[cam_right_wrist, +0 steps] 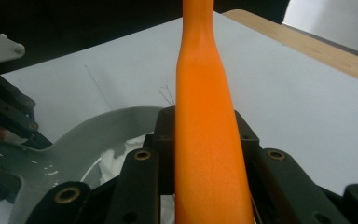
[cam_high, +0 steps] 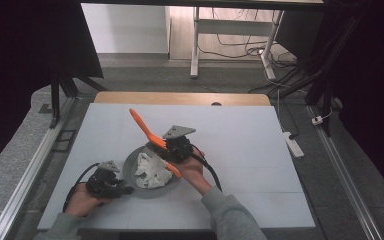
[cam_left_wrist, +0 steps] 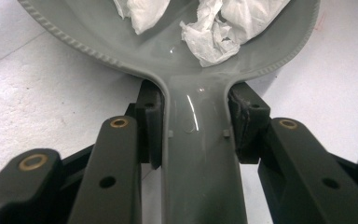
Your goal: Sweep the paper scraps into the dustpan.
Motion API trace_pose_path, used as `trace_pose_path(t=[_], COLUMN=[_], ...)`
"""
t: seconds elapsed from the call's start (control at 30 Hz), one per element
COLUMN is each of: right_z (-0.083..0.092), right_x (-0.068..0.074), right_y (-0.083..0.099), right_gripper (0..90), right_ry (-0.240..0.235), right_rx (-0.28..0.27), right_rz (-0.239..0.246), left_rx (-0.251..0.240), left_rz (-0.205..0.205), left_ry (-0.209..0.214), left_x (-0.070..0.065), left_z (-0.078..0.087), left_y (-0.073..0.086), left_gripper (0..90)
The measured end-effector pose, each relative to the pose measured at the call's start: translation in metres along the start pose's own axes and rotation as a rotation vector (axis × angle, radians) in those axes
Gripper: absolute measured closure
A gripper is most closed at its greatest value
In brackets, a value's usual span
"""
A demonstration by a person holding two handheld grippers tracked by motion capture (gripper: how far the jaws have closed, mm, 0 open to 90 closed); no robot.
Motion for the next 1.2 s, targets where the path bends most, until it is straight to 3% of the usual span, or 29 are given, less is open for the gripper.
trace_pose_path(t=[0.3,0.53,0.63,0.77,0.9,0.97,1.07,1.2], right_z=[0.001,-0.014,-0.019,-0.022,-0.022,-0.02,-0.014,-0.006], right_x=[-0.029,-0.053,-0.056,-0.045,-0.021,-0.011,0.001,0.01], right_y=[0.015,0.041,0.048,0.051,0.05,0.048,0.04,0.029], right_gripper=[70.1,70.1,70.1,70.1,70.1,70.1,70.1,70.1], right_ry=[0.063,0.134,0.142,0.121,0.074,0.074,0.009,0.01], right_rx=[0.034,0.124,0.152,0.168,0.154,0.138,0.103,0.06], right_rz=[-0.025,-0.051,-0.071,-0.068,-0.05,-0.039,-0.083,-0.034], left_rx=[0.002,0.001,0.001,0.0,-0.001,-0.001,-0.003,-0.01], left_rz=[0.0,0.001,0.001,0.001,0.001,0.001,0.0,0.004], left_ry=[0.003,0.003,0.003,0.001,-0.002,-0.002,-0.003,-0.004], left_x=[0.0,-0.001,-0.001,-0.001,-0.001,-0.001,0.0,0.0], left_z=[0.0,0.0,0.0,0.0,0.0,0.0,0.0,0.0], left_y=[0.001,0.001,0.001,0.001,0.001,0.001,0.0,0.0], left_gripper=[61.0,60.9,61.0,61.0,60.9,60.9,60.9,60.9])
Point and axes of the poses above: each handheld gripper's, and its own axes: z roughly backward along the jaws, y roughly out of its underside, x roughly to its left, the point moved 8 cm from there along -z, roughly forward along the jaws, and after that the axes turned 13 degrees about y, right-handed, at the moved point
